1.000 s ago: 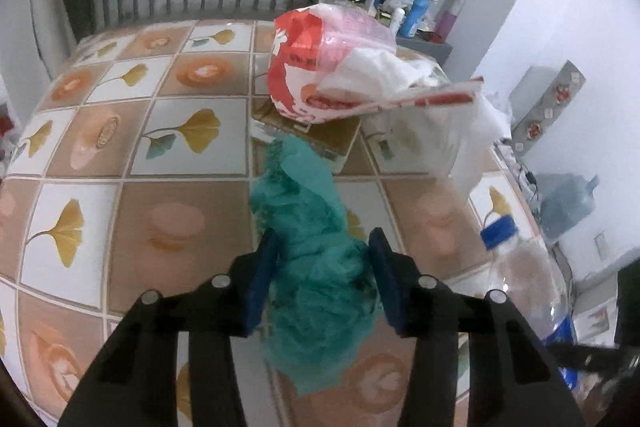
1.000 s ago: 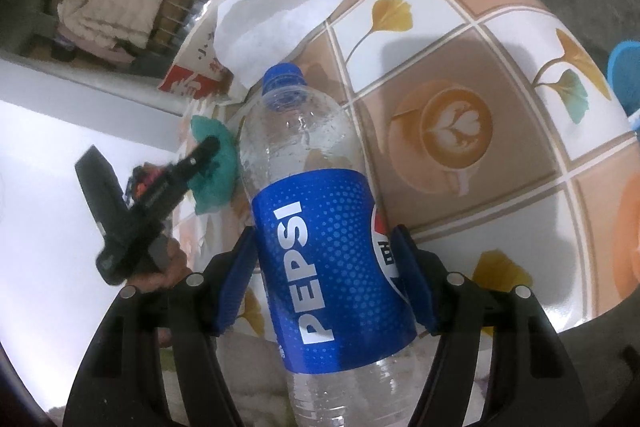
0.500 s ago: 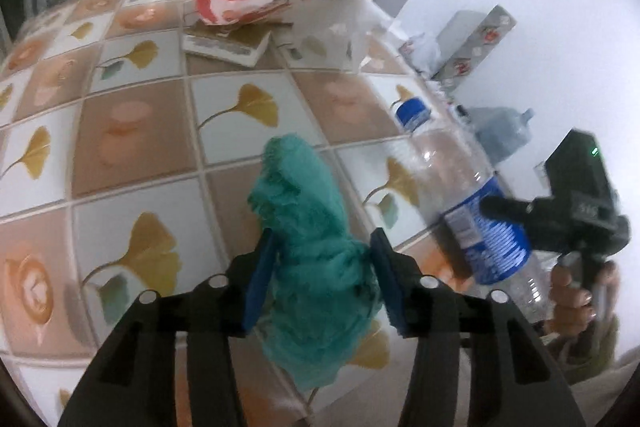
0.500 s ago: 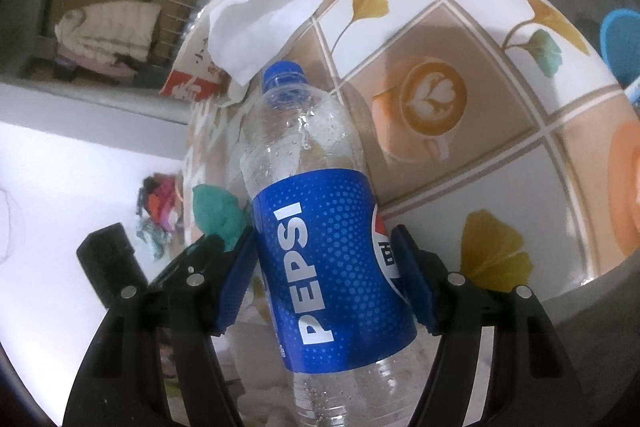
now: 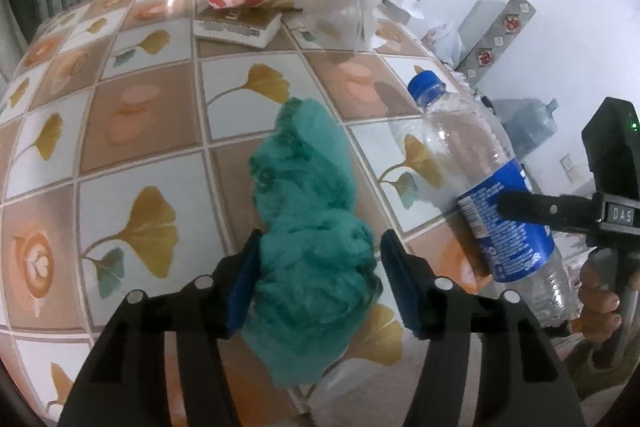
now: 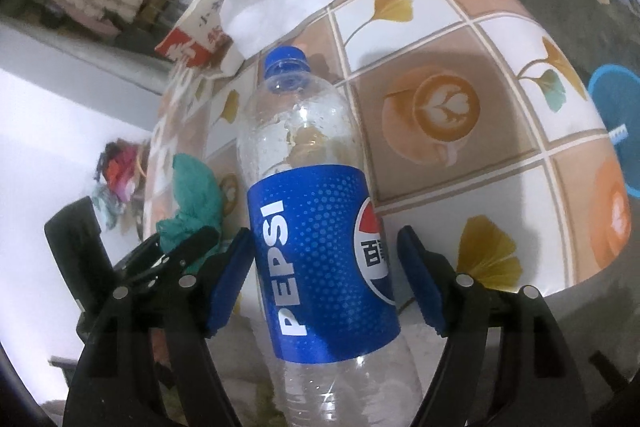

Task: Collect trash
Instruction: 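Carry the teal bag and Pepsi bottle over the blue wastebasket with both grippers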

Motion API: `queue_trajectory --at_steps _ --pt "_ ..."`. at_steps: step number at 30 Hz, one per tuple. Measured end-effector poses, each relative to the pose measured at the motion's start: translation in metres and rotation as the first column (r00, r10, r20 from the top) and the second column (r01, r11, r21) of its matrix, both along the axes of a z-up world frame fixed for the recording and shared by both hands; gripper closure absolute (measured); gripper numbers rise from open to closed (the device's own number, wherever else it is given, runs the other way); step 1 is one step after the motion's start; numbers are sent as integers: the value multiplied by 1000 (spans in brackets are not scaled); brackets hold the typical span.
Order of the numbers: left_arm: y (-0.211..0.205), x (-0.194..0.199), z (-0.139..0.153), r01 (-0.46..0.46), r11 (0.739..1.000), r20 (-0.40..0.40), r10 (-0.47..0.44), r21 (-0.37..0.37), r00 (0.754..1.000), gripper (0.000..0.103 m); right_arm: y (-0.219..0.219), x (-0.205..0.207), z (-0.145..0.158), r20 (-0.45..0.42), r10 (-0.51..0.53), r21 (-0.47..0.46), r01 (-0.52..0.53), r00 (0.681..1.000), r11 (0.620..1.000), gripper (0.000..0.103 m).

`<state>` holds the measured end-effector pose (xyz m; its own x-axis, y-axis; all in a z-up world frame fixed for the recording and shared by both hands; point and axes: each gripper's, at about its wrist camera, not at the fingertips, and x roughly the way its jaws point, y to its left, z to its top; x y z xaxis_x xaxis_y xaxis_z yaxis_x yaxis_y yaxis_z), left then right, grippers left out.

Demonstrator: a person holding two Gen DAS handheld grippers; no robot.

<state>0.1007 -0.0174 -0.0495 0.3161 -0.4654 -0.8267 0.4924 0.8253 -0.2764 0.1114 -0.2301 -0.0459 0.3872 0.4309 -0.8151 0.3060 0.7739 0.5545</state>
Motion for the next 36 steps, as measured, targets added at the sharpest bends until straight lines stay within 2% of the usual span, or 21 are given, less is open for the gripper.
queue_trajectory --at_steps 24,28,36 --pt "-12 -7 0 8 998 75 -14 69 997 51 32 15 0 0 104 -140 -103 995 985 31" --pt "-14 -8 1 9 996 96 -17 87 995 52 38 17 -1 2 118 -146 -116 993 982 44" --pt "-14 -11 3 5 994 134 -19 105 991 53 31 15 -2 13 94 -121 -91 996 988 46"
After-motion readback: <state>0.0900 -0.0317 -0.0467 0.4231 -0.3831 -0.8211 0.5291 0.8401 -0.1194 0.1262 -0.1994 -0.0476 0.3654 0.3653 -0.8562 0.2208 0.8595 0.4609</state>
